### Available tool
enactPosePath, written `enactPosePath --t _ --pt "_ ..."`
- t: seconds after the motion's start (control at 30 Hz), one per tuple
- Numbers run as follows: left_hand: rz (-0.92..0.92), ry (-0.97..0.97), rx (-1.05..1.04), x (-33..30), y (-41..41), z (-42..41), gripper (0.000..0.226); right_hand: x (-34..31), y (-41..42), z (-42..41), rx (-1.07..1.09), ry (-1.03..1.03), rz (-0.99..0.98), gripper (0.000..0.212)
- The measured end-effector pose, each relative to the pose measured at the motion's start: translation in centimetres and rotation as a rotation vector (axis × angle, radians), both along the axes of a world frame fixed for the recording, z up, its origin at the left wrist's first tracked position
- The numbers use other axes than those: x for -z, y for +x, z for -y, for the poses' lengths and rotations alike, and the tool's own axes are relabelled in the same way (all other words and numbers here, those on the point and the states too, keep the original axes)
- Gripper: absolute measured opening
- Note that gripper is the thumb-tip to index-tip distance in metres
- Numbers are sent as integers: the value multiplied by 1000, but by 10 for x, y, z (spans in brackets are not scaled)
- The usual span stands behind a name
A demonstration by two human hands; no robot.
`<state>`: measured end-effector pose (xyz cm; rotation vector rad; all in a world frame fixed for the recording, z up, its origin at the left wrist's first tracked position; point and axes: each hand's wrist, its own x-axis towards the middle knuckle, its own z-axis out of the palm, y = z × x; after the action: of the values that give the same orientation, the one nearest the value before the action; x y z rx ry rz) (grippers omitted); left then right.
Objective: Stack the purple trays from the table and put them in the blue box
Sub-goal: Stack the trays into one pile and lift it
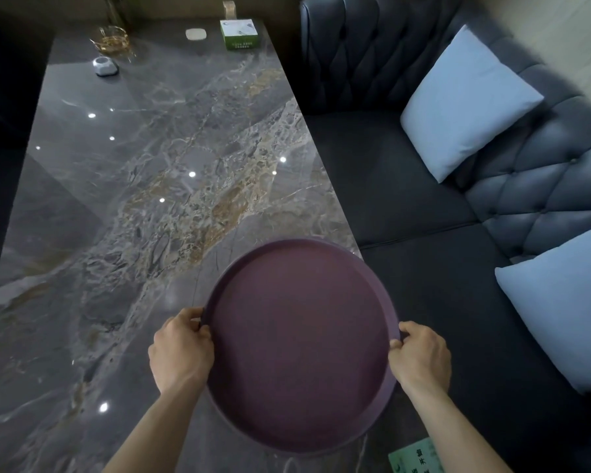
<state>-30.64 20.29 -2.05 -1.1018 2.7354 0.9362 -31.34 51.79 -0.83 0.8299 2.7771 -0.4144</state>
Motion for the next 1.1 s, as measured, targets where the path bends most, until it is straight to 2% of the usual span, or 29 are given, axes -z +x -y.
enactPosePath --t 0.57,0.73,1.1 --pt "-8 -53 -28 6 4 -3 28 4 2 2 37 -20 -4 31" --pt "-38 -91 -56 9 6 -9 26 6 7 2 74 -38 -72 26" --pt "-77 -88 -44 18 8 -13 26 11 8 7 107 2 -169 33"
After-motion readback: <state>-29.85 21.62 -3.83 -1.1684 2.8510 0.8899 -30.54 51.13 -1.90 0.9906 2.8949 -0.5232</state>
